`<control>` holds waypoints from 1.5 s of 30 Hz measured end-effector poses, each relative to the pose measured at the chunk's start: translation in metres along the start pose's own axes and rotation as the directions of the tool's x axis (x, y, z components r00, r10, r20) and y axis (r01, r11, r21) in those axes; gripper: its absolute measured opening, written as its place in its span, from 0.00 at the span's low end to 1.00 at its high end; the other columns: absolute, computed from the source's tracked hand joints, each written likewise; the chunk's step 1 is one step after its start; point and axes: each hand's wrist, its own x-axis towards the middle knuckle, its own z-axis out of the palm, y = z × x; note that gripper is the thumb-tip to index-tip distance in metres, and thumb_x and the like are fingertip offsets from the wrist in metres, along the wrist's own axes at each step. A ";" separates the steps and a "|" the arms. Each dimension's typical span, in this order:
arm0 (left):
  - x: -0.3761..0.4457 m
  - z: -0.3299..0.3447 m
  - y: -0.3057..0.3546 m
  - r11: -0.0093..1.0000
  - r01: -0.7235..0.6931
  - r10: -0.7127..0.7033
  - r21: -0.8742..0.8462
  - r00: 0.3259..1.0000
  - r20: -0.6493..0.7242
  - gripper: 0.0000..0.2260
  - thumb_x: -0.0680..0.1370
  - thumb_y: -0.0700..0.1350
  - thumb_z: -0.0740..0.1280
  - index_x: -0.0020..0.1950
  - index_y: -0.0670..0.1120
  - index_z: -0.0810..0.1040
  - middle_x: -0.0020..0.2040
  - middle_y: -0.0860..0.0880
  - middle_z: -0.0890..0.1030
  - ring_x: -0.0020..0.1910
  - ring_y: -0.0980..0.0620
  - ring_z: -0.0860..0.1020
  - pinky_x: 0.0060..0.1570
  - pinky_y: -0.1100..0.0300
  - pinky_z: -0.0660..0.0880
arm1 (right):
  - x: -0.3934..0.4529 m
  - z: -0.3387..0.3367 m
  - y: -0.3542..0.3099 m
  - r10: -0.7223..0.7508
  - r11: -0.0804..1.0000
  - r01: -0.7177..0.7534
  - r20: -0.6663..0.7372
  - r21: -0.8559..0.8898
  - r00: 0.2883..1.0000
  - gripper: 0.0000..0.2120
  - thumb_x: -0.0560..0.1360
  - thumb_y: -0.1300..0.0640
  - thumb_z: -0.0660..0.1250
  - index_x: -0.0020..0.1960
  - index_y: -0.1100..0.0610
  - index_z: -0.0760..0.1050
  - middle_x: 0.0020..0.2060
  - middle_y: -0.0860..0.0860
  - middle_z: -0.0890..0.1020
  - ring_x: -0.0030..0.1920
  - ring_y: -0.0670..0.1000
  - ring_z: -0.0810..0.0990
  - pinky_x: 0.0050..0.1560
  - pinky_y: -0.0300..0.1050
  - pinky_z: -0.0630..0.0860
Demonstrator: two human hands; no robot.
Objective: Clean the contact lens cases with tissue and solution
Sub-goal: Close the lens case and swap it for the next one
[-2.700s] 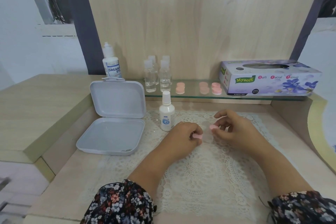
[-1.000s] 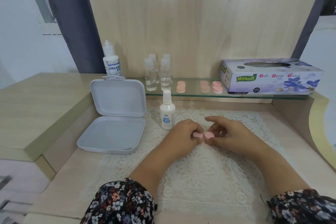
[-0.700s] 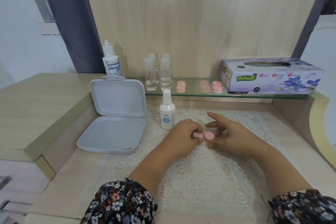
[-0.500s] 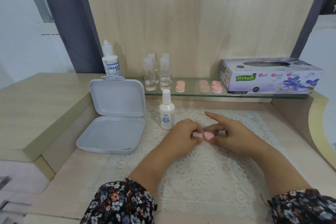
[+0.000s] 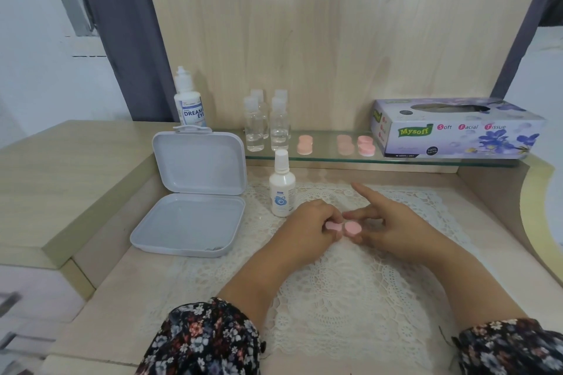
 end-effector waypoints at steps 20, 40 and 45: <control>0.002 0.001 -0.002 1.000 0.003 -0.003 0.031 1.000 -0.003 0.06 0.76 0.42 0.68 0.52 0.47 0.79 0.50 0.54 0.75 0.52 0.54 0.72 0.56 0.58 0.71 | 0.002 0.007 -0.002 0.006 1.000 -0.006 -0.027 0.006 1.000 0.39 0.71 0.56 0.74 0.75 0.40 0.58 0.48 0.33 0.82 0.47 0.29 0.77 0.41 0.20 0.69; 0.002 0.001 -0.002 1.000 -0.004 0.004 0.029 1.000 -0.007 0.05 0.76 0.41 0.69 0.51 0.47 0.79 0.50 0.52 0.76 0.51 0.54 0.73 0.56 0.57 0.72 | -0.002 0.005 -0.006 0.062 0.992 -0.059 -0.023 0.110 0.998 0.35 0.70 0.64 0.75 0.73 0.48 0.66 0.46 0.39 0.85 0.42 0.33 0.81 0.37 0.22 0.71; 0.002 0.001 -0.002 0.999 -0.017 0.018 0.045 1.000 -0.008 0.06 0.76 0.41 0.68 0.52 0.46 0.79 0.49 0.53 0.75 0.51 0.54 0.72 0.55 0.59 0.71 | -0.002 0.006 -0.010 0.062 0.996 -0.057 -0.068 0.067 0.996 0.36 0.68 0.62 0.77 0.71 0.47 0.68 0.41 0.37 0.84 0.42 0.36 0.81 0.38 0.24 0.72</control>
